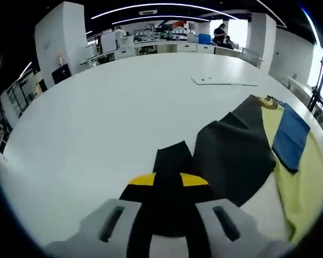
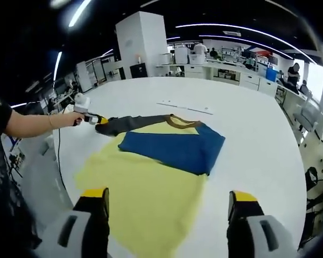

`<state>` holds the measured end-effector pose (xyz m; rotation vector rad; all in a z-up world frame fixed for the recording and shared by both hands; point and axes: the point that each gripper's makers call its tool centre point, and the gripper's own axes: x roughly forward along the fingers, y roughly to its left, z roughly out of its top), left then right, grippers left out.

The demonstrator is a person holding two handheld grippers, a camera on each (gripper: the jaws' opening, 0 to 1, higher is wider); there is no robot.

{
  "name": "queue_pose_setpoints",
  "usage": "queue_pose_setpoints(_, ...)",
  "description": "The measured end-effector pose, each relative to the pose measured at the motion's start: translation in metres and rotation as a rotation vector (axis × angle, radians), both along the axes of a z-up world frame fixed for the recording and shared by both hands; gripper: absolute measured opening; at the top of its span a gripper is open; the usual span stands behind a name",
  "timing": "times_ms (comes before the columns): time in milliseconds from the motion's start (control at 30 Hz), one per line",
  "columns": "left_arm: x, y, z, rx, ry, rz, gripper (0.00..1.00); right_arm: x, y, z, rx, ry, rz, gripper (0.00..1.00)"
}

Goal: Fold the garment on the visible template until the final outline fits inside the template.

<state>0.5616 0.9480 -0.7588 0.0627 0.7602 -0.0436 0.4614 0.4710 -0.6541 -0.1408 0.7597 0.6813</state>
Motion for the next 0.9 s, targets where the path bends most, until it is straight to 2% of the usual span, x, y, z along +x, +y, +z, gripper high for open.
queue_pose_setpoints(67,0.001,0.000,0.000,-0.003,0.000,0.000,0.01,0.000,0.000,0.000,0.003,0.002,-0.004,0.91)
queue_pose_setpoints(100,0.001,0.003,-0.002,0.010,0.005,0.002,0.00,0.000,0.000,-0.001,0.001,0.006,-0.003,0.91)
queue_pose_setpoints(267,0.002,0.007,-0.004,-0.008,0.001,0.017,0.01,-0.002,0.001,-0.001,0.001,0.013,0.001,0.91)
queue_pose_setpoints(333,0.004,0.003,-0.001,0.029,-0.014,-0.037,0.06,-0.001,-0.001,0.000,0.006,0.011,-0.007,0.91)
queue_pose_setpoints(400,0.003,-0.002,-0.002,0.015,-0.009,-0.053,0.12,-0.001,-0.003,-0.002,0.001,0.015,-0.014,0.91)
queue_pose_setpoints(467,0.003,-0.004,-0.004,0.004,0.001,-0.060,0.09,-0.001,-0.003,-0.003,-0.005,0.018,-0.013,0.90)
queue_pose_setpoints(633,0.008,-0.002,-0.005,-0.021,-0.003,-0.022,0.07,-0.002,-0.001,-0.003,0.000,0.020,-0.011,0.90)
queue_pose_setpoints(700,0.009,-0.003,-0.005,-0.029,-0.006,-0.026,0.01,-0.002,-0.002,-0.003,-0.003,0.021,-0.014,0.90)
queue_pose_setpoints(900,0.011,-0.004,-0.001,0.020,-0.014,-0.048,0.00,-0.002,-0.006,-0.004,-0.008,0.022,-0.029,0.89)
